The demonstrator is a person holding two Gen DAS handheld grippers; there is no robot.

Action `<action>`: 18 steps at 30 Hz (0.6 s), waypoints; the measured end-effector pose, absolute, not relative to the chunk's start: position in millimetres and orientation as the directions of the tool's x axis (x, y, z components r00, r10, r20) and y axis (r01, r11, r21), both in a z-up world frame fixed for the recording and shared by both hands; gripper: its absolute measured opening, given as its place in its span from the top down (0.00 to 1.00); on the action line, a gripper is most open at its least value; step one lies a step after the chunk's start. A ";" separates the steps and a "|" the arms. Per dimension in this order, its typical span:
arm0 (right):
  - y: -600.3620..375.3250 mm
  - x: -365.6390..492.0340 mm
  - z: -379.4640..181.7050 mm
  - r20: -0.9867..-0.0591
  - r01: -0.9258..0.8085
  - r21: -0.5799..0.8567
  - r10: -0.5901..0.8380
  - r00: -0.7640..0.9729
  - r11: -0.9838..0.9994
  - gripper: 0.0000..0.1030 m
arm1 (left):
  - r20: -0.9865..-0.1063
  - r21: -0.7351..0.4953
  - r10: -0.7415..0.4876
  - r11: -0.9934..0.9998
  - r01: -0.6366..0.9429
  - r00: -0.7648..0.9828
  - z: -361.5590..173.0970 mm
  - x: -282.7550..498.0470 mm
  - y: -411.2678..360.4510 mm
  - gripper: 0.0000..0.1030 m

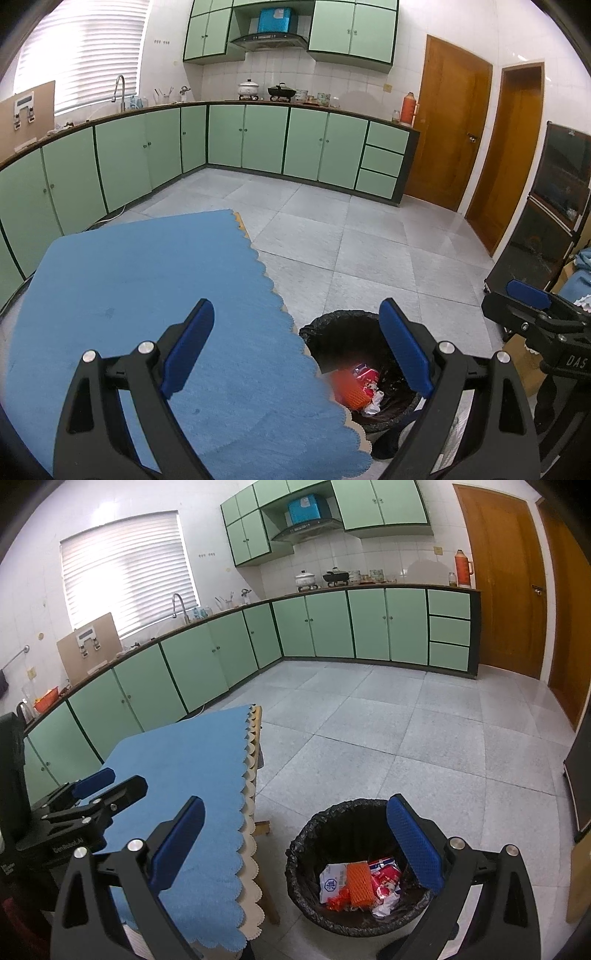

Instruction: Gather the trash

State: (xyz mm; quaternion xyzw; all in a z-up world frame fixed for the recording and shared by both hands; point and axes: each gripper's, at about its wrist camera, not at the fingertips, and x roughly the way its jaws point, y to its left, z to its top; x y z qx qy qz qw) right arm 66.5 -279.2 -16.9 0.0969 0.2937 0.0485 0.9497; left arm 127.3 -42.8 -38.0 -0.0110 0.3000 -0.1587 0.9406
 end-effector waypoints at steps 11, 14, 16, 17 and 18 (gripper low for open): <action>-274.2 66.0 -11.2 -0.538 -0.055 0.203 0.159 0.828 0.978 0.06 | -0.555 -0.108 -0.299 0.951 0.289 0.777 -34.2 125.8 -40.3 0.15; -272.8 65.6 -9.2 -0.534 -0.061 0.198 0.160 0.830 0.978 0.06 | -0.553 -0.103 -0.297 0.951 0.290 0.778 -32.9 125.5 -39.2 0.15; -271.6 65.7 -7.6 -0.531 -0.064 0.194 0.160 0.832 0.979 0.06 | -0.552 -0.101 -0.297 0.951 0.291 0.779 -32.7 125.2 -40.5 0.15; -270.9 65.8 -7.3 -0.530 -0.066 0.191 0.160 0.833 0.979 0.06 | -0.551 -0.099 -0.297 0.951 0.292 0.780 -32.3 125.2 -40.4 0.15; -270.3 65.8 -6.7 -0.528 -0.067 0.189 0.159 0.834 0.980 0.06 | -0.551 -0.099 -0.297 0.951 0.293 0.780 -32.0 125.1 -40.4 0.15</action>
